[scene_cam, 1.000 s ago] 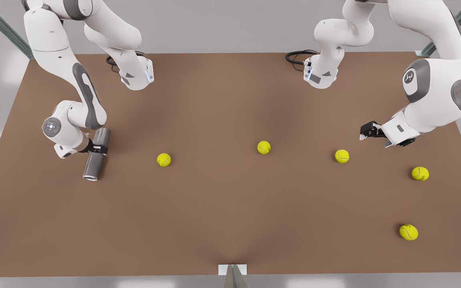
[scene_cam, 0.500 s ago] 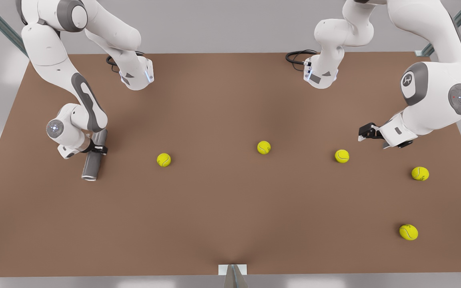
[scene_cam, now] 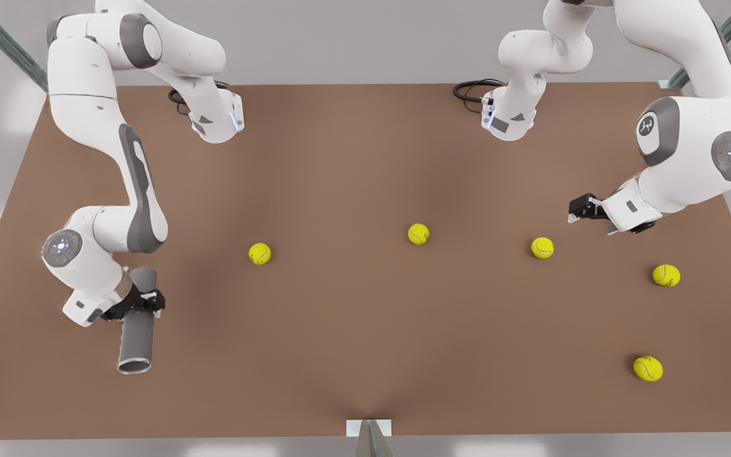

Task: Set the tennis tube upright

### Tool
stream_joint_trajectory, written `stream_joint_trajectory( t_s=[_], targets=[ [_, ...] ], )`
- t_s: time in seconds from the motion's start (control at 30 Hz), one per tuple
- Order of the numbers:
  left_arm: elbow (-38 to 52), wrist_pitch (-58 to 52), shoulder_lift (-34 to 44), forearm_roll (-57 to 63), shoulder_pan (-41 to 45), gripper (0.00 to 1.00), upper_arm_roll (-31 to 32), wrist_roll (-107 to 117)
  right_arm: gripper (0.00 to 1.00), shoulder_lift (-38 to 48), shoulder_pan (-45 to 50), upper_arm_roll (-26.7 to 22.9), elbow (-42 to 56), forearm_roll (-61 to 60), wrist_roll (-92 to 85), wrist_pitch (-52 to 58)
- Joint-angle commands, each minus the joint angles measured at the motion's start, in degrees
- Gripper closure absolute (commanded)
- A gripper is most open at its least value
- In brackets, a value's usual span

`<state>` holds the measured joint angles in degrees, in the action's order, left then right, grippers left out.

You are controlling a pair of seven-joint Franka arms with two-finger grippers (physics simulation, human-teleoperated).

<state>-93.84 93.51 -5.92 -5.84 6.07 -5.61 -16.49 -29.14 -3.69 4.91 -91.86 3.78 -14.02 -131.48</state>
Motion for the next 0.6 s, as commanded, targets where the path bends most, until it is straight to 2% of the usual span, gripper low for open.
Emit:
stream_joint_trajectory(
  t_s=[0.0,0.1,0.17,0.23,0.33,0.4,0.5,0.57],
  targets=[
    [-0.03,-0.08,0.03,-0.05,-0.01,0.0,-0.01,0.05,0.33,-1.97,3.69,0.01,4.32,0.35,-13.04,13.09],
    [-0.03,-0.08,0.03,0.04,-0.01,0.0,-0.01,0.14,0.33,-2.94,14.32,0.01,5.55,4.92,-20.17,12.3],
    [-0.03,-0.08,0.12,-0.05,-0.01,0.0,-0.01,0.14,0.33,-5.93,18.72,0.01,10.38,4.92,-29.84,12.03],
    [-0.03,0.01,0.12,0.04,-0.01,0.0,-0.01,0.14,0.33,-13.39,22.59,0.1,18.99,4.66,-36.43,10.28],
    [-0.03,0.01,0.12,0.04,-0.01,0.0,-0.01,0.14,0.33,-18.85,26.63,0.97,24.62,4.48,-44.26,3.51],
    [-0.03,-0.08,0.12,-0.05,-0.01,0.0,-0.01,0.14,0.33,-26.31,29.62,0.98,35.34,4.48,-44.17,3.42],
    [-0.03,-0.08,0.2,0.04,-0.01,0.0,-0.01,0.14,0.34,-27.46,29.88,2.29,36.67,4.31,-46.1,-4.66],
    [-0.03,-0.08,0.2,-0.05,-0.01,0.0,-0.01,0.14,0.34,-27.81,30.24,2.29,36.58,4.83,-50.14,-2.47]
  ],
)
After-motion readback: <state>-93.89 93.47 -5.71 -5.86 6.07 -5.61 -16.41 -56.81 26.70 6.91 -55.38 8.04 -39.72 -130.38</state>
